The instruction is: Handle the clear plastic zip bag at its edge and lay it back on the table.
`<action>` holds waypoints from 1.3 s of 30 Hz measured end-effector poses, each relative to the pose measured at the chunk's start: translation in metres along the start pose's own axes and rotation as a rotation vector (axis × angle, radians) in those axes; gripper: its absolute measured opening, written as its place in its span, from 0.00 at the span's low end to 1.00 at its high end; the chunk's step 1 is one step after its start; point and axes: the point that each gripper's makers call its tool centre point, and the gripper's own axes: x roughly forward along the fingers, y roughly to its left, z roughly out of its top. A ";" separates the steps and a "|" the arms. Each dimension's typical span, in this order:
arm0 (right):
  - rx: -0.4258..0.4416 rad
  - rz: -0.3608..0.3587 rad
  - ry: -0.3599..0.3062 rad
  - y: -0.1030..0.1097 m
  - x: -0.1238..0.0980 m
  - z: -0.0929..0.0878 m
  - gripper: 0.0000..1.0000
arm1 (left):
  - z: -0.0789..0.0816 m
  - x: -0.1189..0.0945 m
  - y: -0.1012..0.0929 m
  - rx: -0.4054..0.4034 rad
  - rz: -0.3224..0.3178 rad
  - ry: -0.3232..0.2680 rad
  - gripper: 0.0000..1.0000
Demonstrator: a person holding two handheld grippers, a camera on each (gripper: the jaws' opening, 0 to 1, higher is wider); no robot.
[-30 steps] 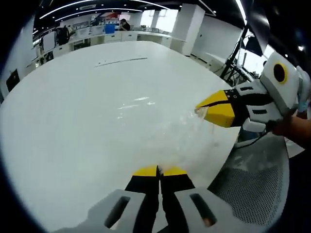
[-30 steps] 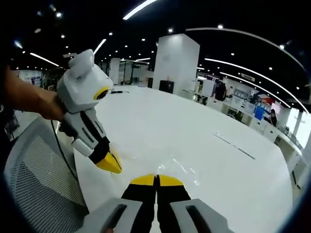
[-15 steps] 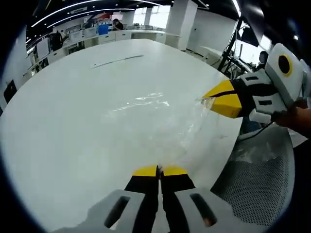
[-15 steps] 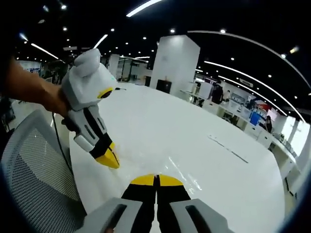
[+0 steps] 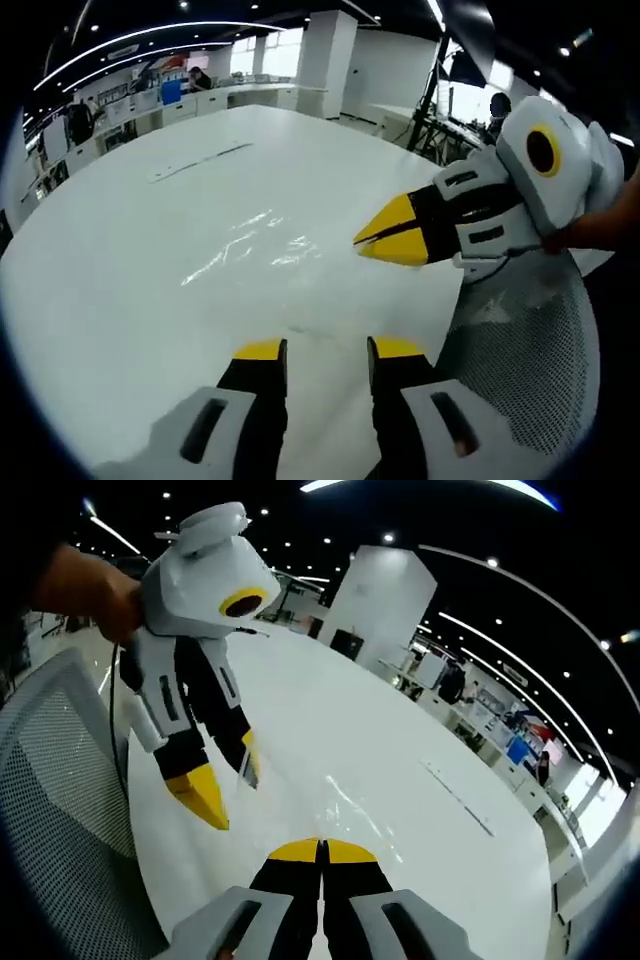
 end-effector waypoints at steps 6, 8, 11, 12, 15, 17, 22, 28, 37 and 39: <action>-0.030 0.000 0.022 0.001 0.007 -0.006 0.00 | -0.006 -0.014 -0.002 0.044 -0.008 -0.027 0.46; -0.049 -0.002 0.030 0.002 0.011 -0.008 0.00 | -0.007 -0.019 -0.001 0.062 0.000 -0.044 0.48; -0.076 0.002 0.032 0.004 0.014 -0.010 0.00 | -0.012 -0.028 0.005 0.059 0.024 -0.068 0.49; -0.080 0.007 0.034 0.005 0.016 -0.011 0.00 | -0.013 -0.031 0.007 0.055 0.037 -0.075 0.49; -0.099 0.017 0.041 0.007 0.020 -0.014 0.00 | -0.014 -0.039 0.012 0.056 0.062 -0.110 0.50; -0.121 0.024 0.047 0.009 0.024 -0.016 0.00 | -0.018 -0.045 0.013 0.061 0.068 -0.123 0.51; -0.144 0.057 0.069 0.016 0.033 -0.025 0.00 | -0.025 -0.061 0.015 0.100 0.096 -0.166 0.51; -0.138 0.091 0.093 0.025 0.041 -0.034 0.00 | -0.046 -0.073 0.028 0.064 0.183 -0.167 0.53; -0.118 0.121 0.119 0.035 0.045 -0.044 0.00 | -0.048 -0.082 0.017 0.059 0.187 -0.221 0.50; -0.093 0.136 0.114 0.037 0.045 -0.044 0.02 | -0.048 -0.081 0.016 0.066 0.187 -0.227 0.50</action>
